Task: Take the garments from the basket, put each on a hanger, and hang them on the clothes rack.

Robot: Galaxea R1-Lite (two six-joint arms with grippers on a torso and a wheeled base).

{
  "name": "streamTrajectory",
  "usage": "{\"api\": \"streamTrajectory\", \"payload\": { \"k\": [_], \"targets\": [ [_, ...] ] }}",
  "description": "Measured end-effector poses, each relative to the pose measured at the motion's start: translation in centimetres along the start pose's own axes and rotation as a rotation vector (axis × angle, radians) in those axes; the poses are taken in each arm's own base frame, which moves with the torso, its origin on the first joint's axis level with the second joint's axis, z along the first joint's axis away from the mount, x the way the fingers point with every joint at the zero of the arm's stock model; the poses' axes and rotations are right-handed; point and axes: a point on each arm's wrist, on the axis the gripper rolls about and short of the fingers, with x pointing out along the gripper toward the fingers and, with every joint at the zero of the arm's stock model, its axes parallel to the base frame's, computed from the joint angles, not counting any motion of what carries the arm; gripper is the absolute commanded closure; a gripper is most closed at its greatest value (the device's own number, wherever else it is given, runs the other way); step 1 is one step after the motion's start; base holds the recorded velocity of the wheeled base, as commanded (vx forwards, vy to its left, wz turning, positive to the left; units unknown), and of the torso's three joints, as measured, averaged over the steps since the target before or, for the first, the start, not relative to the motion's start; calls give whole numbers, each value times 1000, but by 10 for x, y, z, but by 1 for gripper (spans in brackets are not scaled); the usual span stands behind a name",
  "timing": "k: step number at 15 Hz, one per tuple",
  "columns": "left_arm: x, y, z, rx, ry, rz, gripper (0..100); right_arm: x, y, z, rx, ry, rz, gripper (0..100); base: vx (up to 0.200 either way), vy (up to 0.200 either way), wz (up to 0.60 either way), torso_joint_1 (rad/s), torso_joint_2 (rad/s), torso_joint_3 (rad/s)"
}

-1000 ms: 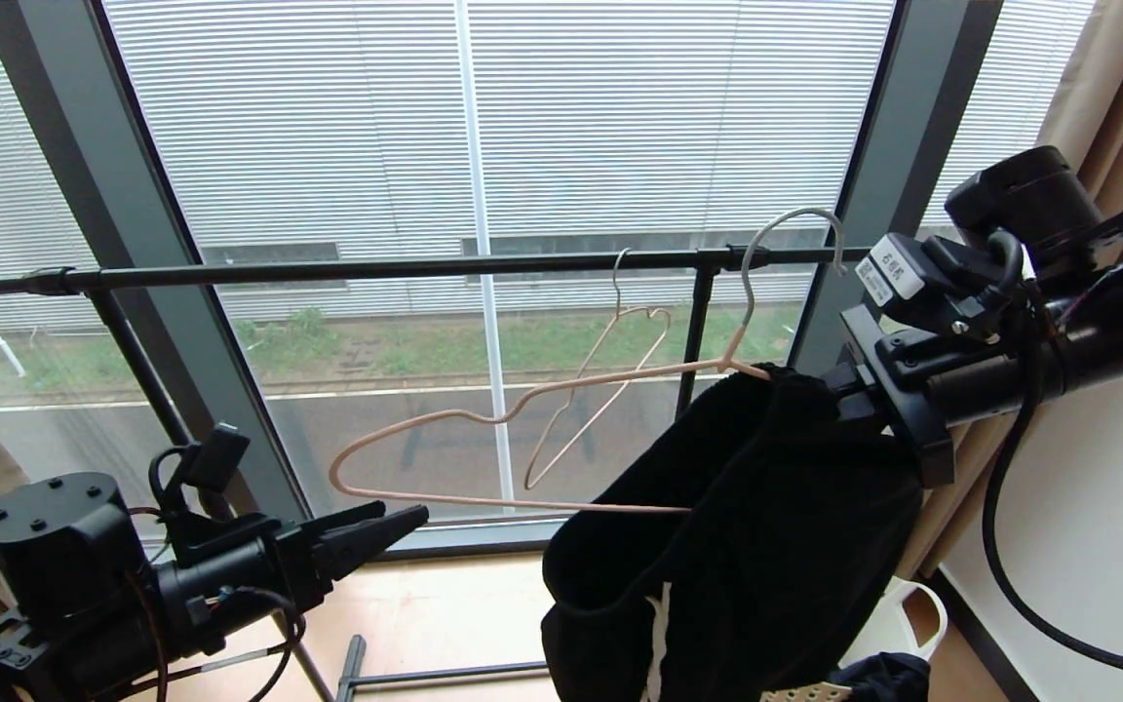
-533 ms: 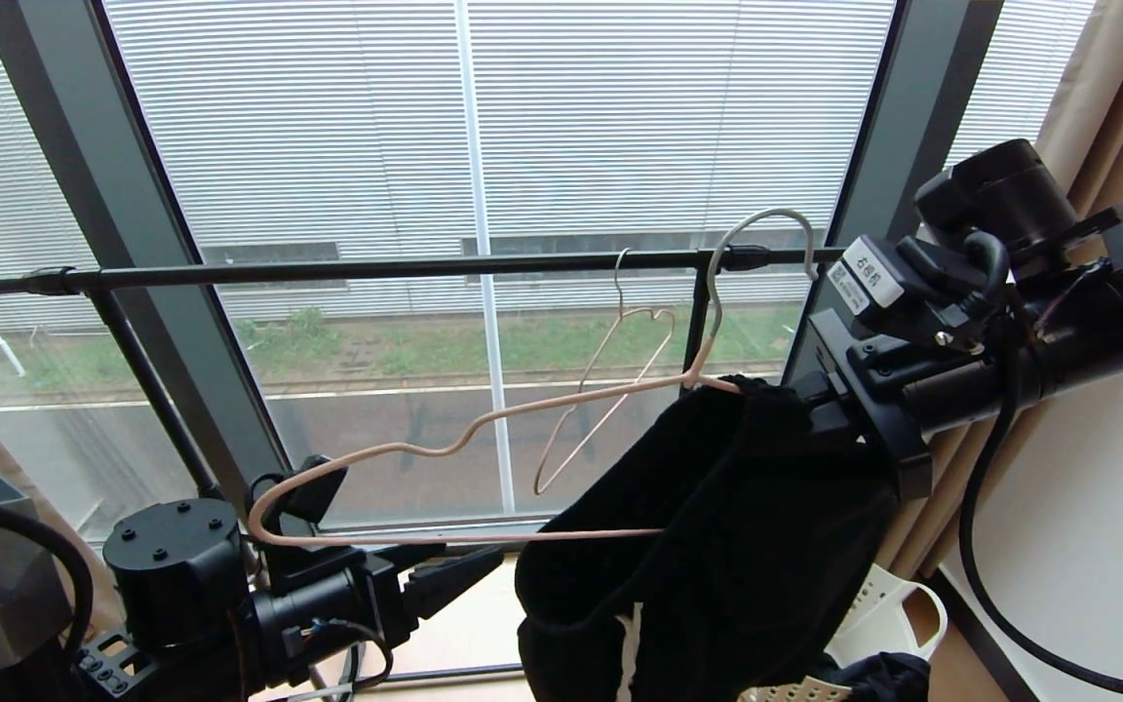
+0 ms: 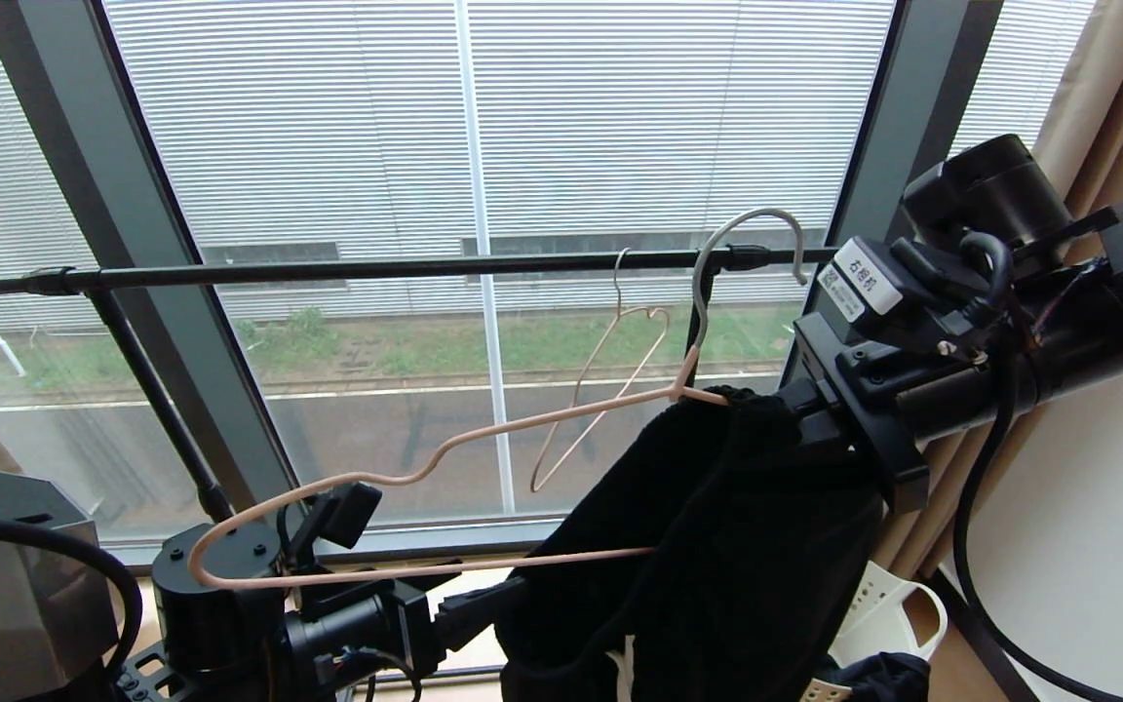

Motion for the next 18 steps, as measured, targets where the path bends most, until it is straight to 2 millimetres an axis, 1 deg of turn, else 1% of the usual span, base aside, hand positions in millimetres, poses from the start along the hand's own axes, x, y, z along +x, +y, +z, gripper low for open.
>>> {"api": "streamTrajectory", "payload": {
  "k": [2,3,8,11,14,16,18],
  "targets": [
    [1,-1,-2,0,11,-4,0,0,0,1,-4,-2,1,100,0,0,0,0,0,0],
    [2,-1,-3,-1,13,0,100,0,1,2,-5,-5,2,100,0,0,0,0,0,0],
    [6,-2,-8,-1,26,18,100,0,1,6,-11,-27,14,100,0,0,0,0,0,0],
    [6,-1,-7,-2,20,23,100,-3,2,6,-7,-26,7,100,0,0,0,0,0,0],
    [5,4,-5,10,7,38,100,-16,2,-4,26,-11,-33,100,0,0,0,0,0,0],
    [3,8,-1,15,-7,56,100,-28,2,-14,58,9,-73,100,0,0,0,0,0,0],
    [0,15,6,17,-41,80,100,-40,4,-27,101,38,-118,100,0,0,0,0,0,0]
  ]
}}
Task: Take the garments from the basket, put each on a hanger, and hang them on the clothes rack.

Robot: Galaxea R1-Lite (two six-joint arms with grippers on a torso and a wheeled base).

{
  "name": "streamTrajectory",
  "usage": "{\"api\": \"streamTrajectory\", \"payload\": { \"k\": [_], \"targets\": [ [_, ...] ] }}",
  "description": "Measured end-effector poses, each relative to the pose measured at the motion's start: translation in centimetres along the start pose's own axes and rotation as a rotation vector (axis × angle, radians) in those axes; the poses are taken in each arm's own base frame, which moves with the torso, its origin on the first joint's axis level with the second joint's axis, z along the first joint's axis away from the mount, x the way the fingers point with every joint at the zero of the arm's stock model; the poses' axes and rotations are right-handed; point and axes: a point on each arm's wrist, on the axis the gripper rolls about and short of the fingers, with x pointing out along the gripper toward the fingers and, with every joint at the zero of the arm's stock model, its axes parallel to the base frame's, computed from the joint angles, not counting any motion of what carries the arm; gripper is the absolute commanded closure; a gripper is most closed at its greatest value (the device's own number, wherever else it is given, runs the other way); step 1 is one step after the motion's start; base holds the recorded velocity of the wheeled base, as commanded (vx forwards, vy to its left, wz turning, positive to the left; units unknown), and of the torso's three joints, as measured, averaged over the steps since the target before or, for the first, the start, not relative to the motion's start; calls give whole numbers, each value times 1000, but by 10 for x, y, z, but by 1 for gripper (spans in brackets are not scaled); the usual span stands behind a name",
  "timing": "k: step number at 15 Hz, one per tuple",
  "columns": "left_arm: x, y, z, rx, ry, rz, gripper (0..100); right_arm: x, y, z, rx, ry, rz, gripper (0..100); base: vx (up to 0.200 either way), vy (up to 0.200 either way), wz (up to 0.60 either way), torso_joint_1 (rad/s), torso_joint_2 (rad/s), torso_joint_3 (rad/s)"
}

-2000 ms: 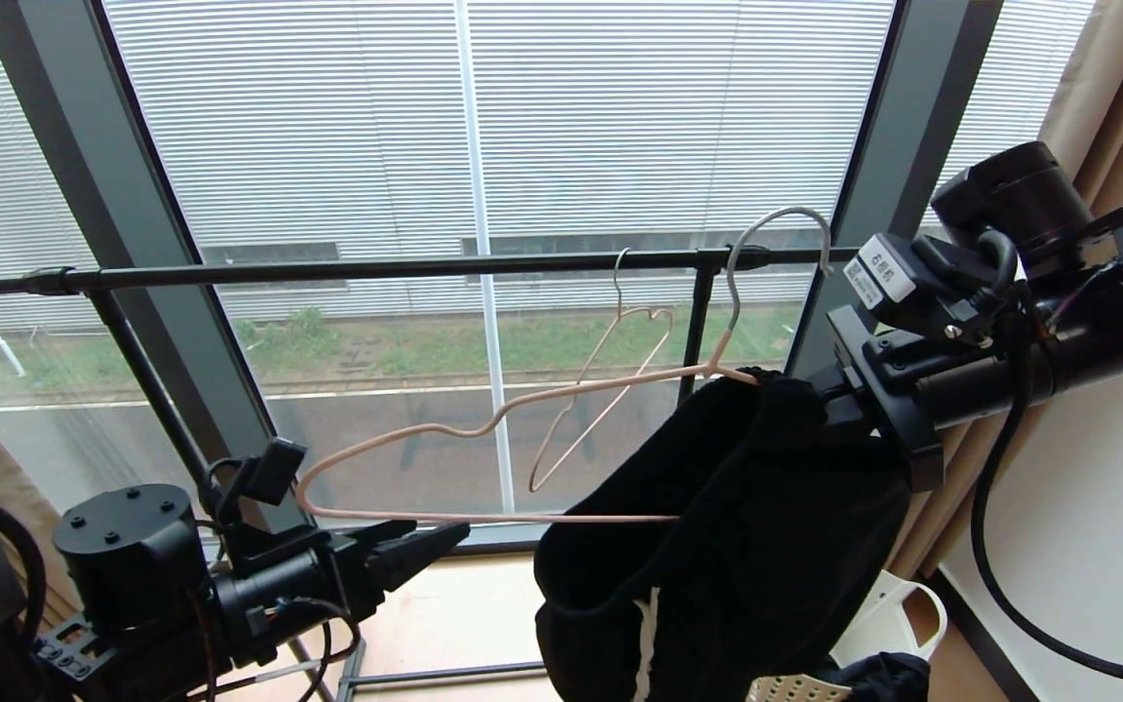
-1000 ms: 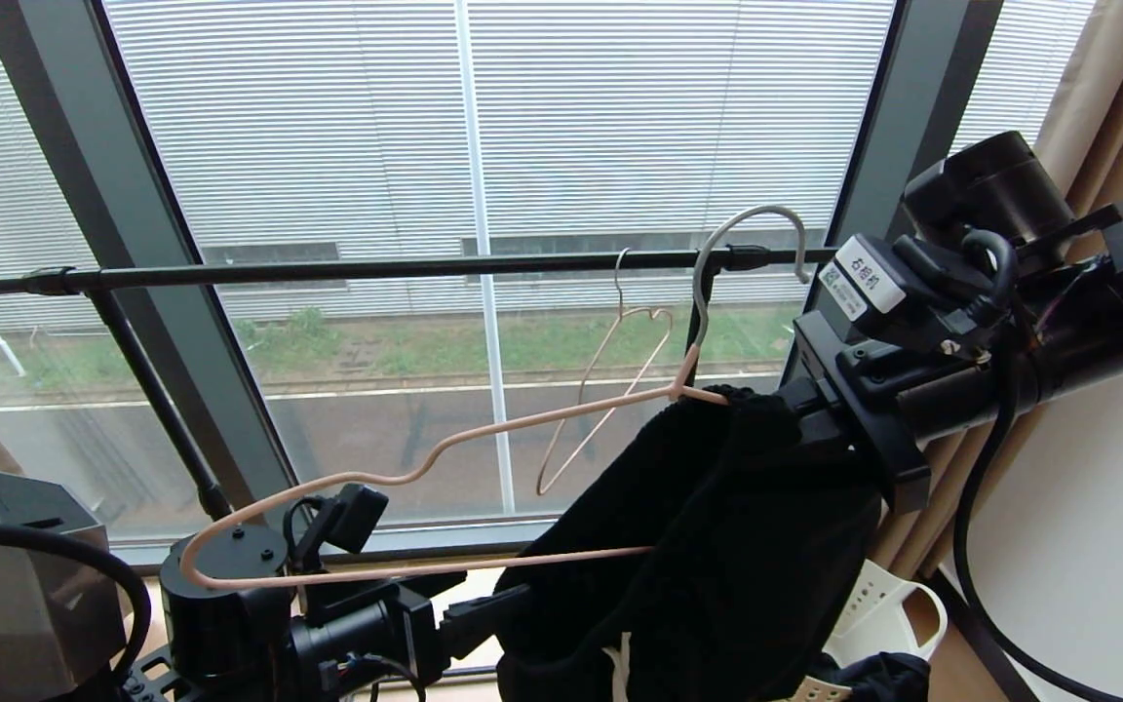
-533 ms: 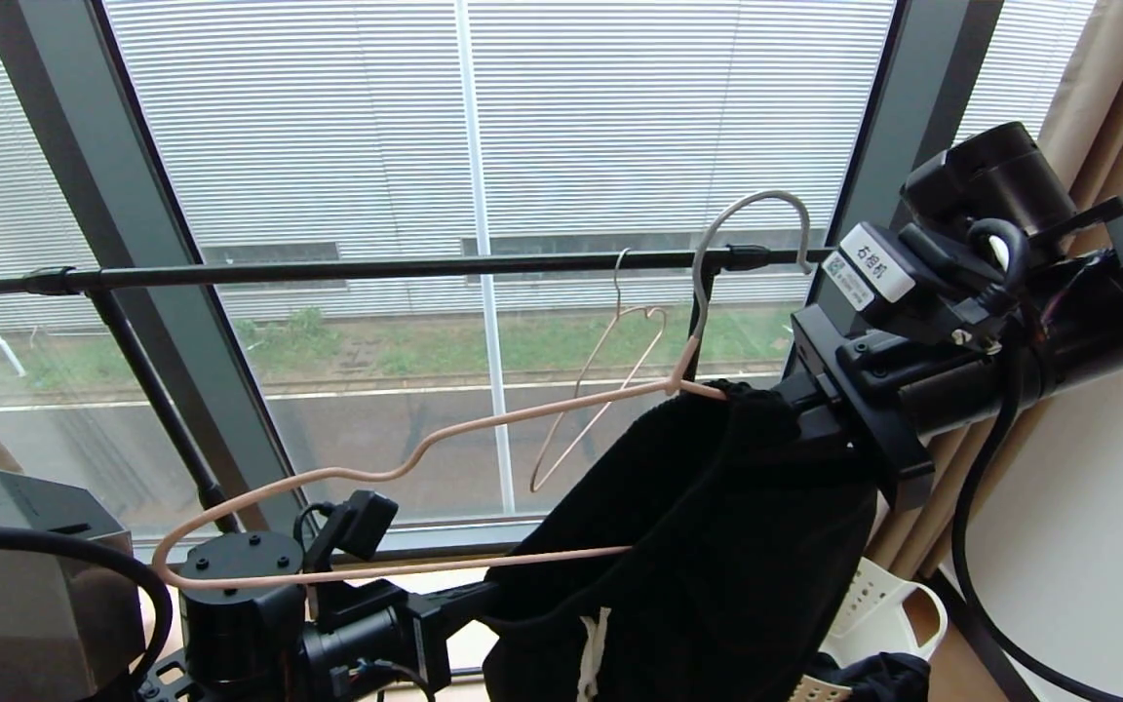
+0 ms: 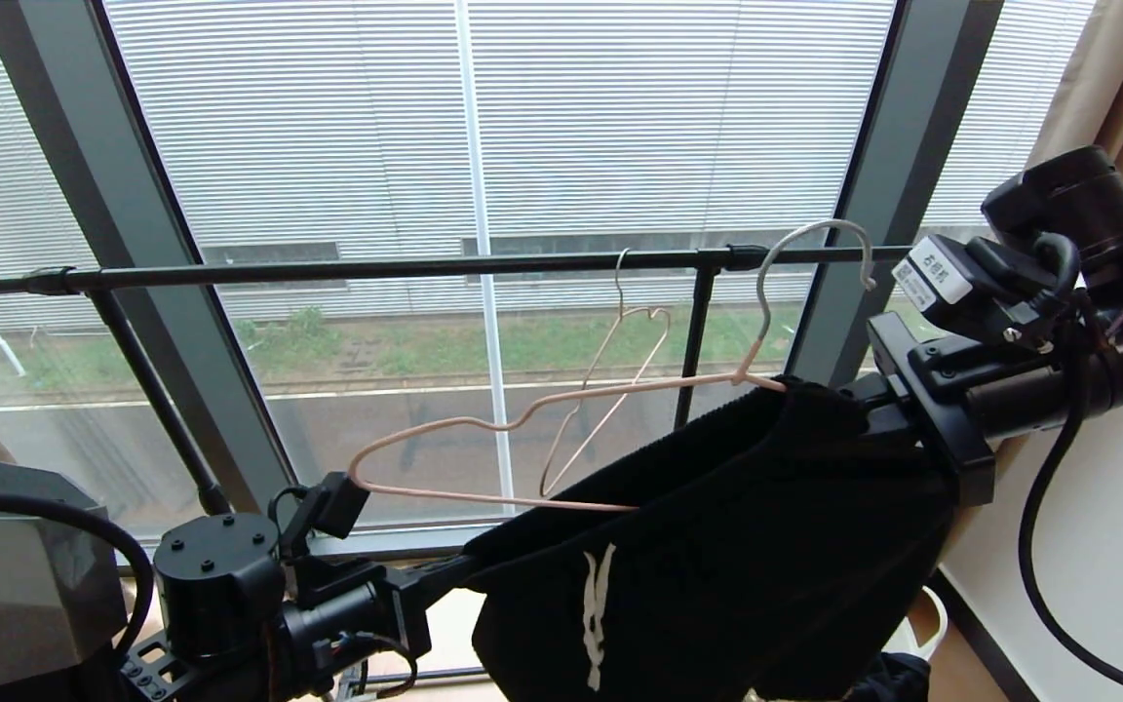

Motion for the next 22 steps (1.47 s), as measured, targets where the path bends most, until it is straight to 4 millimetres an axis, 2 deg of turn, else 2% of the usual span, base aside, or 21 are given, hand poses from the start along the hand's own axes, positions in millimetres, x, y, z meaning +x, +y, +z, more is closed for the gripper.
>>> {"api": "streamTrajectory", "payload": {
  "k": [3,8,16,22],
  "targets": [
    [-1,4,5,-2,-23,14,100,-9,3,-11,20,79,-66,100,0,0,0,0,0,0],
    [-3,5,8,-1,-37,19,100,-7,7,-20,17,223,-133,100,0,0,0,0,0,0],
    [-5,3,10,4,-49,14,100,11,14,-31,-2,454,-170,100,0,0,0,0,0,0],
    [-7,1,13,8,-60,10,100,31,10,-44,25,497,-108,100,0,0,0,0,0,0]
  ]
}}
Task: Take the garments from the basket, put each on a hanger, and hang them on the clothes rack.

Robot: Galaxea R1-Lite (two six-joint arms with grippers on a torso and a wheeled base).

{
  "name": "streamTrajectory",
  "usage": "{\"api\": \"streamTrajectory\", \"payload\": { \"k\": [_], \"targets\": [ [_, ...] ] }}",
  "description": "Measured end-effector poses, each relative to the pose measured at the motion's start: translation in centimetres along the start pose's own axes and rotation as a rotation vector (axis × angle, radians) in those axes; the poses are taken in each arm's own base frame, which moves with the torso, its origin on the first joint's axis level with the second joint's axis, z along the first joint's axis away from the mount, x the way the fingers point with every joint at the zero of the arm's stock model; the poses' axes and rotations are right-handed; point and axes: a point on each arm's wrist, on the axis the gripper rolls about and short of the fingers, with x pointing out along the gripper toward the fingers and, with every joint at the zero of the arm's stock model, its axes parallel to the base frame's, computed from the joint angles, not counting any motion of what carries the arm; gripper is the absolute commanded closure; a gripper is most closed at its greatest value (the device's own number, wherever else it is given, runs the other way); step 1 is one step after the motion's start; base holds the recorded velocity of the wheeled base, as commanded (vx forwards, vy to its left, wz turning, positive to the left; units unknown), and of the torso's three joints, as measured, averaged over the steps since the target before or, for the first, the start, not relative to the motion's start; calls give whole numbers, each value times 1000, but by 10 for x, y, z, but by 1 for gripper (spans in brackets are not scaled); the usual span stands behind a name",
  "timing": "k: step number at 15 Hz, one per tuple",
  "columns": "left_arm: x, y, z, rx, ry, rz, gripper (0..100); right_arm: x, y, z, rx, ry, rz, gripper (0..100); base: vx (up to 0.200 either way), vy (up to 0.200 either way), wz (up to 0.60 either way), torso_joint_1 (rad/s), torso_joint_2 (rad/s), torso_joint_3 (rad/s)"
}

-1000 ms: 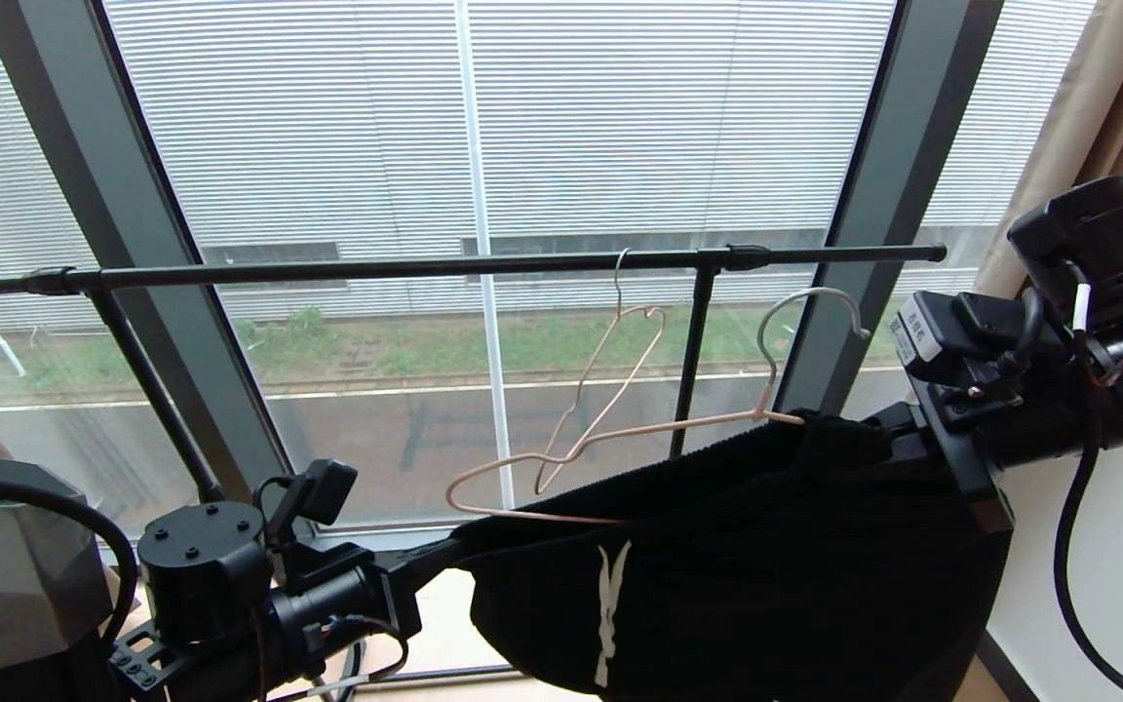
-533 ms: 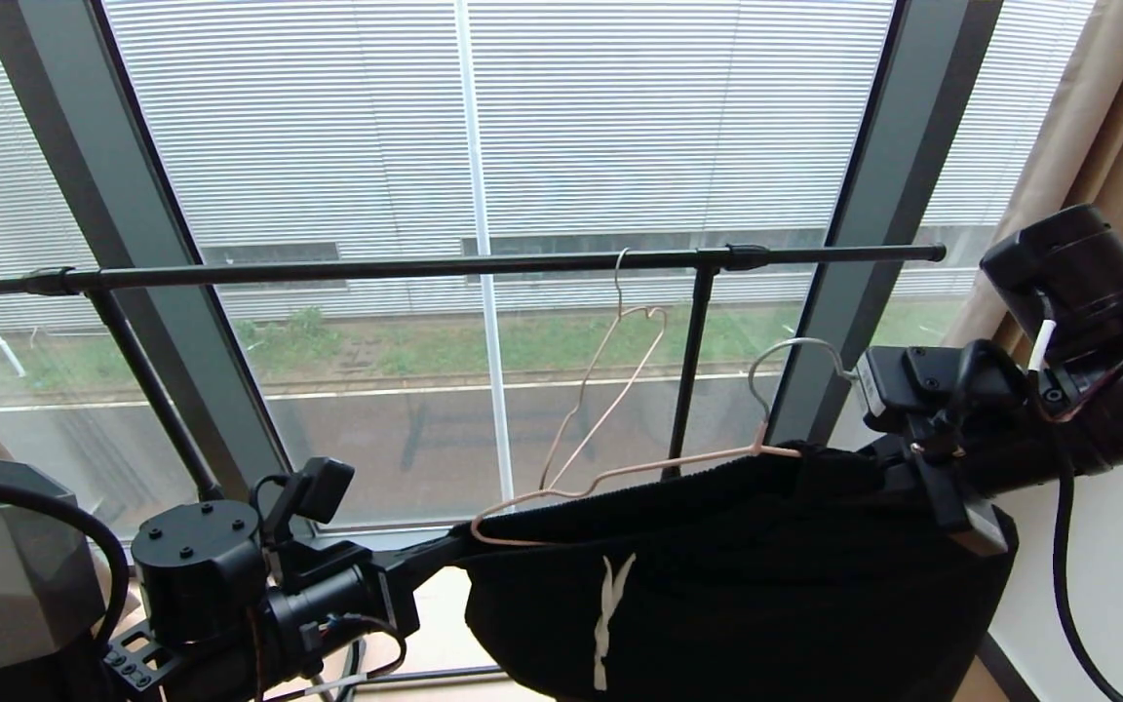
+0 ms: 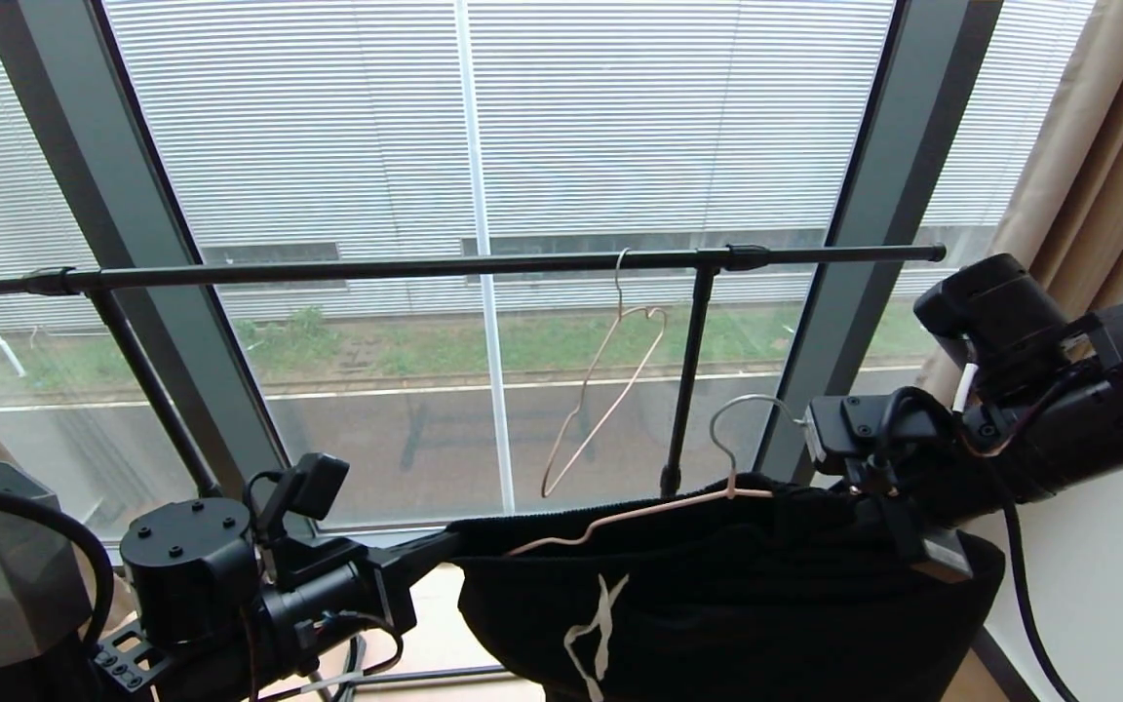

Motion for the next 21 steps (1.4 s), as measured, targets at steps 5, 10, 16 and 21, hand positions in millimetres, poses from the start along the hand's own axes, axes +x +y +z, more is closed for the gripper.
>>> {"api": "streamTrajectory", "payload": {
  "k": [5,10,16,21],
  "targets": [
    [-7,-11,9,23,-43,-37,100,20,-6,3,-9,8,6,100,0,0,0,0,0,0],
    [-5,-35,13,52,-39,-8,100,41,-10,9,34,-10,10,100,0,0,0,0,0,0],
    [-2,-57,27,101,-67,52,100,47,-17,13,104,-46,-28,100,0,0,0,0,0,0],
    [-1,-76,30,113,-39,144,100,56,-11,34,251,-70,5,100,0,0,0,0,0,0]
  ]
}}
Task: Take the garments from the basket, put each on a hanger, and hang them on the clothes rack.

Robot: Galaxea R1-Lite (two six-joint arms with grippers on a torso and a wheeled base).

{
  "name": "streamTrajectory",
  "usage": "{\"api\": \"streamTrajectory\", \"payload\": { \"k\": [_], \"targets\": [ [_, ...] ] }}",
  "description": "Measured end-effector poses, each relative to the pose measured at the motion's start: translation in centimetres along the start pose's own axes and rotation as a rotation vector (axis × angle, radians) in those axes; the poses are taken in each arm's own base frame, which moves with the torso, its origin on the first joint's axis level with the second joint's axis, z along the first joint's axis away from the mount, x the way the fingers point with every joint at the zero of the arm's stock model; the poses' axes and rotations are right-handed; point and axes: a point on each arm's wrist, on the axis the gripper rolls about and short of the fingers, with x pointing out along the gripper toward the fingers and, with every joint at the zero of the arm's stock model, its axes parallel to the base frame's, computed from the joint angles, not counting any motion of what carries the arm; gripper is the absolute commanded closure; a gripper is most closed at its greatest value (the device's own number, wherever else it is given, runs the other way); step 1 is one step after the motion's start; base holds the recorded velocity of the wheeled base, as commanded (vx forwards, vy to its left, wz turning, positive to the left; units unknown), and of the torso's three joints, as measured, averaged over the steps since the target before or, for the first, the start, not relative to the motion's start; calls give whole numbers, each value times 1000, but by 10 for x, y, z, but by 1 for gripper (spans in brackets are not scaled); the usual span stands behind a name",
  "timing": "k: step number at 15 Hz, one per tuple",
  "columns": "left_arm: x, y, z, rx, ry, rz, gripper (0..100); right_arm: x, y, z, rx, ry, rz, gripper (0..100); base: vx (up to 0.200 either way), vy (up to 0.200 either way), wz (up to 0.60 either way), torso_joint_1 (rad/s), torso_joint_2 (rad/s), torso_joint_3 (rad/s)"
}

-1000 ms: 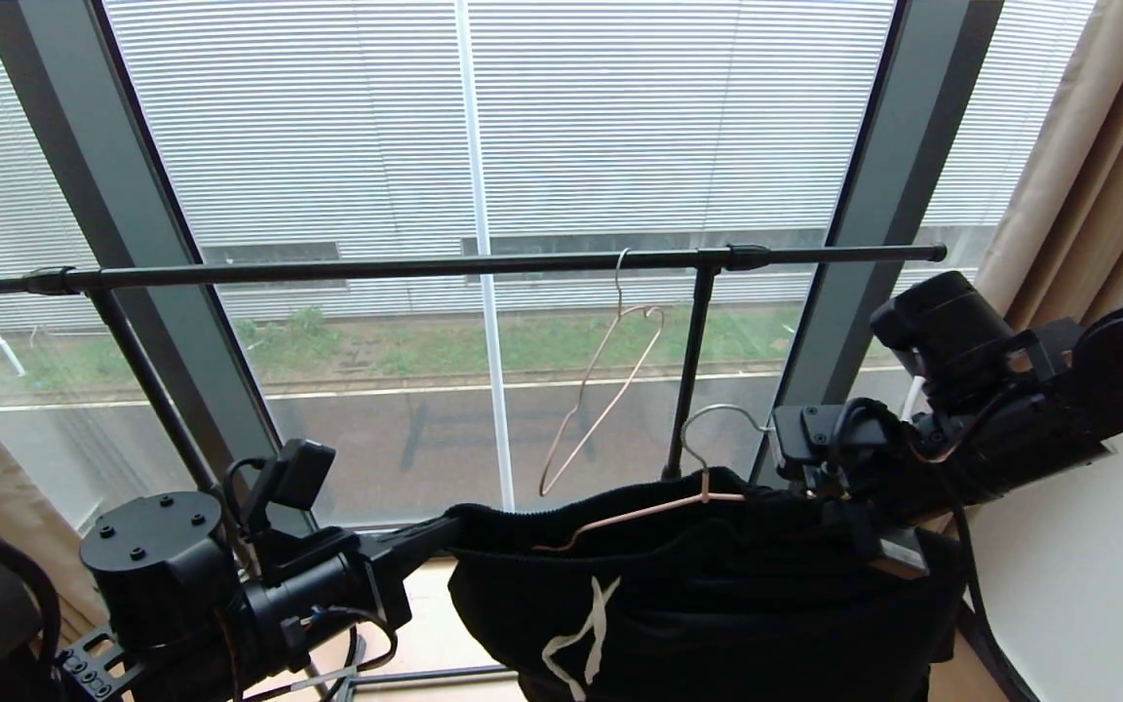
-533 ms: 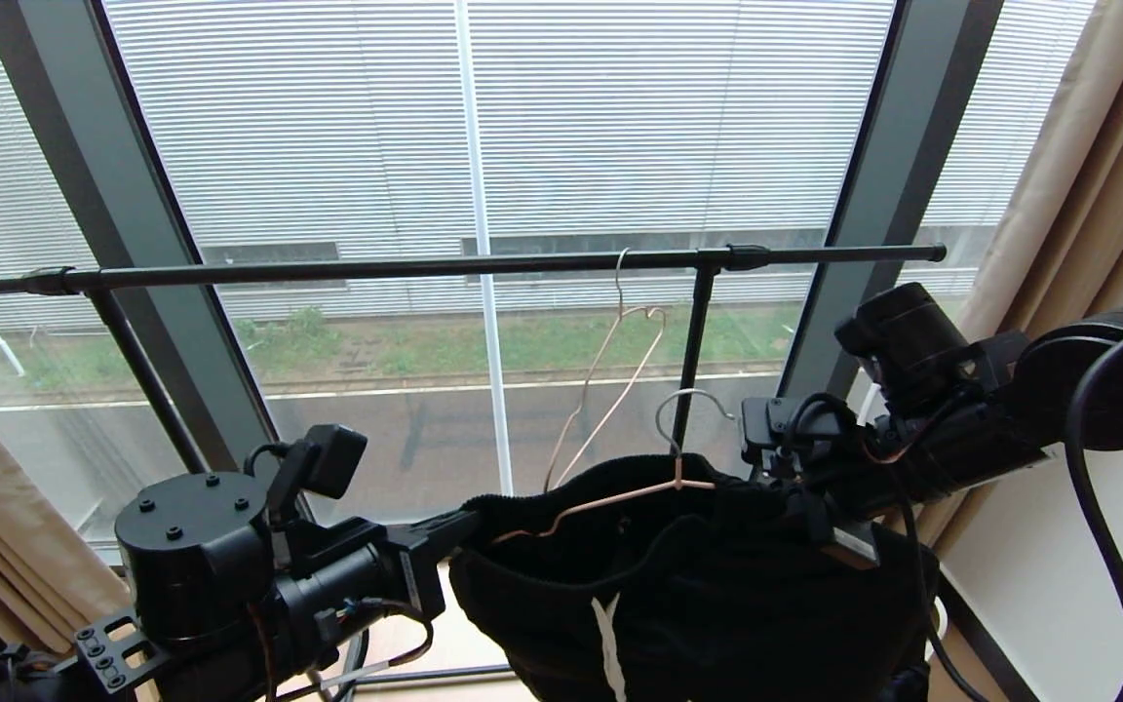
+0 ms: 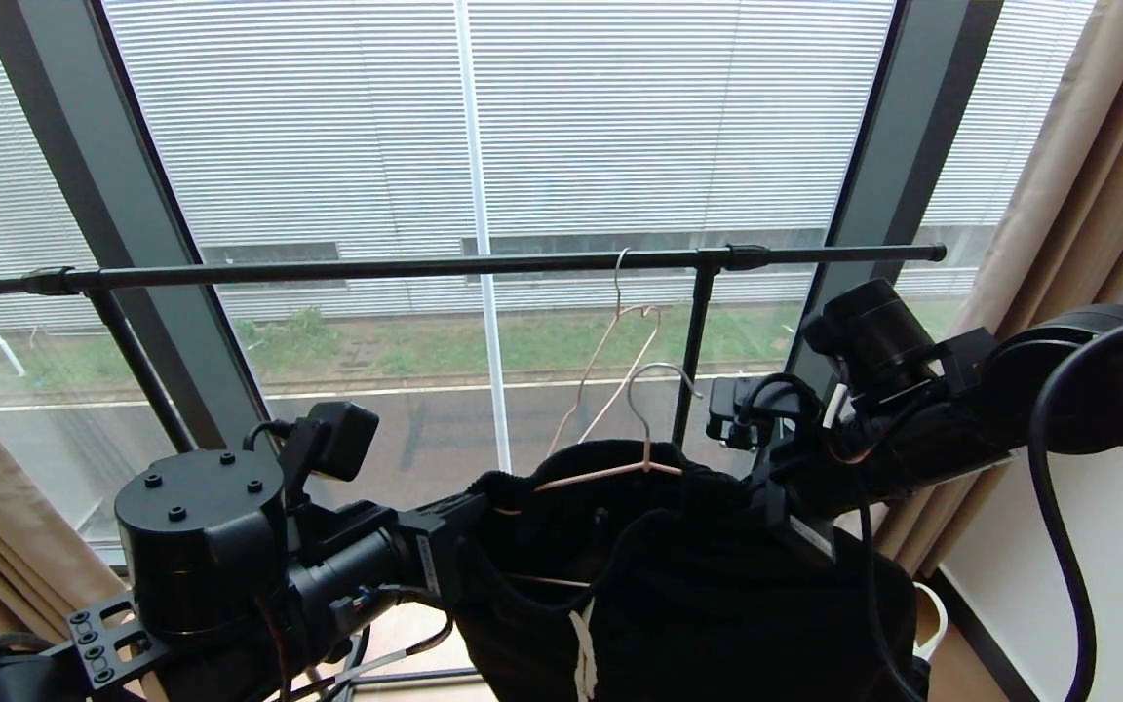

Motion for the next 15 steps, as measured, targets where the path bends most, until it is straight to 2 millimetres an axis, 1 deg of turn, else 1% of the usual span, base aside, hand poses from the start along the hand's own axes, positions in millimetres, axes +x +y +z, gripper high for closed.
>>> {"api": "streamTrajectory", "payload": {
  "k": [1,4,7,8,10,12,13,15],
  "targets": [
    [-2,-5,2,5,-8,-11,100,2,2,4,25,-6,7,100,0,0,0,0,0,0],
    [-5,-13,6,10,-31,-20,100,6,2,10,13,-54,8,100,0,0,0,0,0,0],
    [-5,-14,6,10,-34,-25,100,11,4,8,-9,-127,14,100,0,0,0,0,0,0],
    [-5,-15,6,12,-32,-24,100,11,4,7,1,-136,20,100,0,0,0,0,0,0],
    [-5,-16,2,49,-18,-27,100,10,3,10,67,-209,13,100,0,0,0,0,0,0],
    [-4,-16,0,58,-13,-20,100,11,5,7,77,-232,11,100,0,0,0,0,0,0],
    [-3,-16,2,57,-35,19,100,11,6,5,70,-251,3,100,0,0,0,0,0,0],
    [3,-15,6,54,-71,88,100,15,12,-6,52,-288,-15,100,0,0,0,0,0,0]
  ]
}}
